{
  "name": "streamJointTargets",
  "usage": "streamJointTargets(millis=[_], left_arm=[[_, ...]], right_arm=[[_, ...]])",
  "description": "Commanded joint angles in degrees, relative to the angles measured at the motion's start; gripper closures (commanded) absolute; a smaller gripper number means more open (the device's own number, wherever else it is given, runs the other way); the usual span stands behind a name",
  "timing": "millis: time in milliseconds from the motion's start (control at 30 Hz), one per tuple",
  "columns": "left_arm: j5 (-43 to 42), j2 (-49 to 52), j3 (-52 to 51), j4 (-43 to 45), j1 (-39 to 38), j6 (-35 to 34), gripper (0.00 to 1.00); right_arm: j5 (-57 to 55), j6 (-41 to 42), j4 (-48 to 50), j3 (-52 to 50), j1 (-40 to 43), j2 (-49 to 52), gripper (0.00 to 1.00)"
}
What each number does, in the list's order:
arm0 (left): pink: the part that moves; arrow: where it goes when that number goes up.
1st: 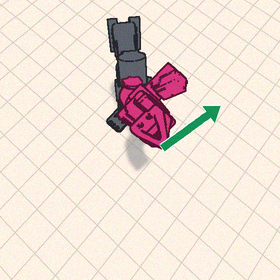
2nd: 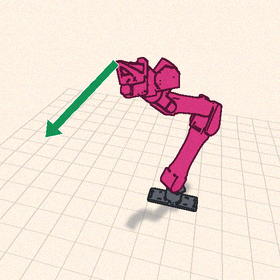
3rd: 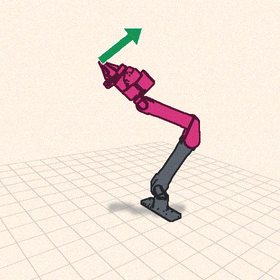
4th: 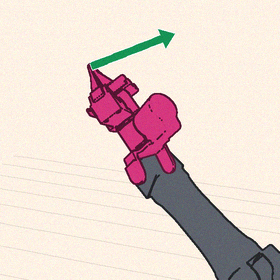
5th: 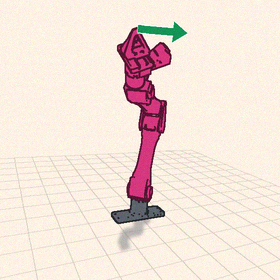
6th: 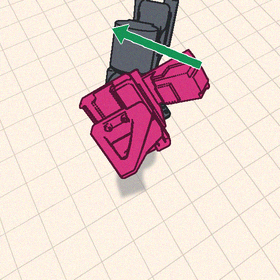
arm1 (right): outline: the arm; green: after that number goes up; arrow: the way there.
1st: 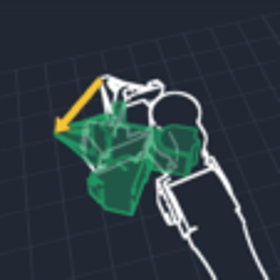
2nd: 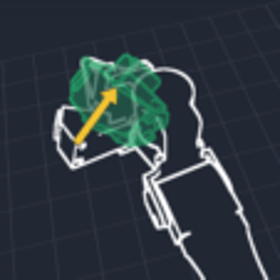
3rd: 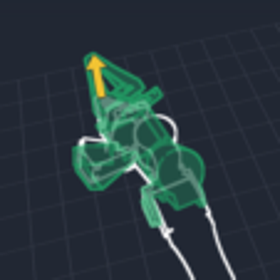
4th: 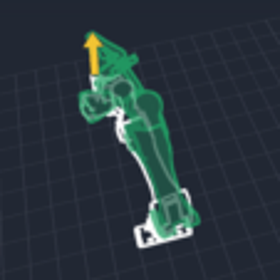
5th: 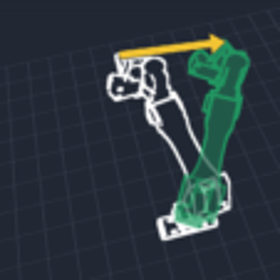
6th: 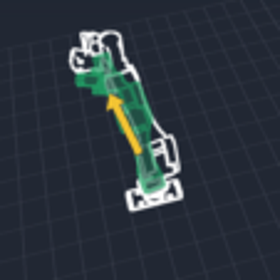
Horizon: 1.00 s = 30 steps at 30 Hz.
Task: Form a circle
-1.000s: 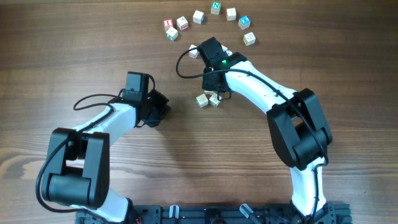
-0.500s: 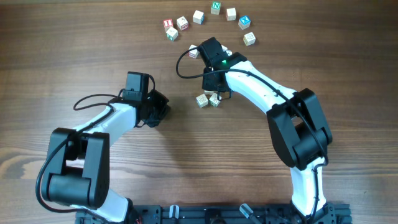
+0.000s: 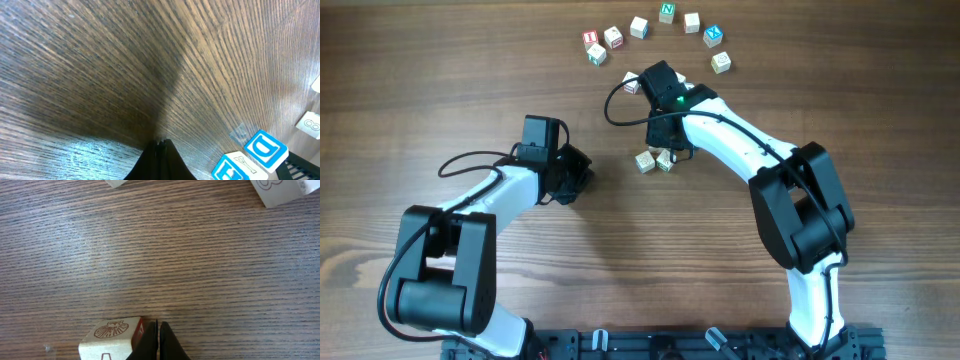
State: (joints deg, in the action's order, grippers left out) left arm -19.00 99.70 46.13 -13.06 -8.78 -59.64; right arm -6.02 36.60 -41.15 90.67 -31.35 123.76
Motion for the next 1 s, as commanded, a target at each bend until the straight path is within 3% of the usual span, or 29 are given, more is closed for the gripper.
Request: streamJointTargets(millis=[0, 967], left_arm=[[5.31, 2.62, -2.73, -1.62, 0.63, 0.70, 0.96], [5.31, 2.62, -2.73, -1.60, 0.61, 0.68, 0.96]], right_arm=[[0.20, 0.39, 0.09, 0.76, 0.02, -1.38, 0.95], [2.12, 2.32, -0.13, 0.76, 0.02, -1.38, 0.95]])
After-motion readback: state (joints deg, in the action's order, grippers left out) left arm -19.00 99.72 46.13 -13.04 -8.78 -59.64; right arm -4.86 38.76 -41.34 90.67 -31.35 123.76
